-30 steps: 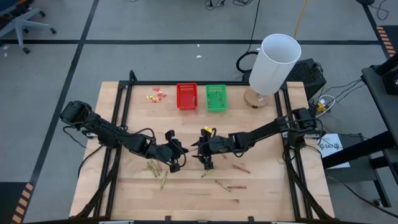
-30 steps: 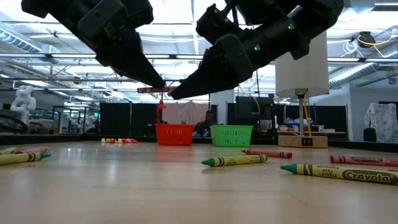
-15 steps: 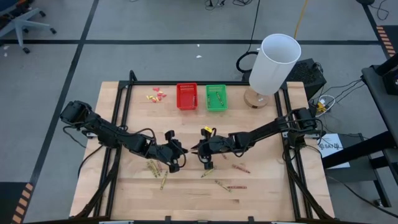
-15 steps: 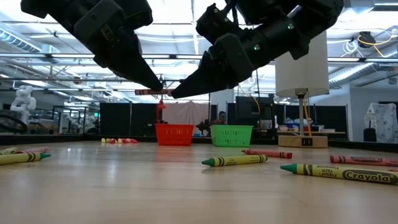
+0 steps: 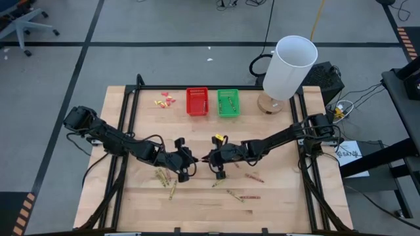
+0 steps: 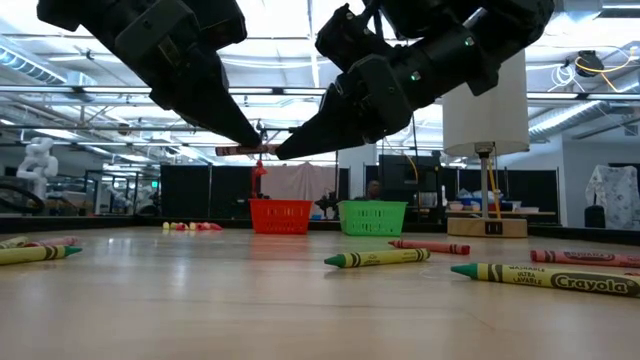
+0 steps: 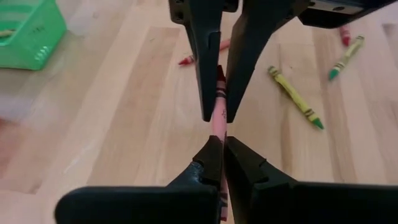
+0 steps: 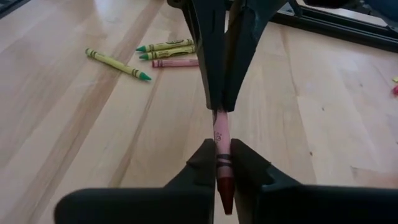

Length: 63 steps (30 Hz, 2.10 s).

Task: Sort crayons
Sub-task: Put the red crayon into the red bin

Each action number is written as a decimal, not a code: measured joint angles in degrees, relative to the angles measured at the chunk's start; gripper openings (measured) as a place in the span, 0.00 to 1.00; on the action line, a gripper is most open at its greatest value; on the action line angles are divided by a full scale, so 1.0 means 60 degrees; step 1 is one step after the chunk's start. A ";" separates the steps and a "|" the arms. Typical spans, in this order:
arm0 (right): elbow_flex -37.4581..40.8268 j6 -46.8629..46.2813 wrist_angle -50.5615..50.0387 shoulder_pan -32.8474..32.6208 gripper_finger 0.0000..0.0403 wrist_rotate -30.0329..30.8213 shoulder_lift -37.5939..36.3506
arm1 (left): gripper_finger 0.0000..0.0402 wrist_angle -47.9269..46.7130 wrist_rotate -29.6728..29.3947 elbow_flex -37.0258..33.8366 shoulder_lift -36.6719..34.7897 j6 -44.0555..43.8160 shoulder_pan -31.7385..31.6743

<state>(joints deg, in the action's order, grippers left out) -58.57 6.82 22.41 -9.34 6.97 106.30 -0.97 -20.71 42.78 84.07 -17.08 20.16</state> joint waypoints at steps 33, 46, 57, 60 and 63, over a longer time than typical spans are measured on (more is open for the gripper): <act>0.0004 -0.0013 0.0004 0.0073 0.03 0.0069 -0.0011 | 0.28 -0.0506 0.0724 0.0007 0.0000 -0.0087 -0.0678; 0.0004 -0.0054 0.0006 0.0073 0.03 0.0072 -0.0011 | 0.06 -0.0525 0.0728 0.0007 0.0000 0.0008 -0.0678; 0.0004 -0.0521 -0.0222 0.0036 0.24 0.0060 -0.0011 | 0.04 -0.0499 0.0717 0.0007 0.0000 -0.0117 -0.0681; 0.0004 -0.0525 -0.0431 0.0029 0.37 0.0053 -0.0017 | 0.04 -0.0498 0.0701 0.0007 0.0000 -0.0107 -0.0680; 0.0011 -0.0582 -0.0771 0.0029 0.48 0.0083 -0.0182 | 0.04 -0.0498 0.0695 0.0007 0.0000 -0.0085 -0.0681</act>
<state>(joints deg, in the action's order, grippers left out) -58.50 3.33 17.79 -9.17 7.46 105.21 -3.96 -16.53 42.83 84.07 -17.59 16.08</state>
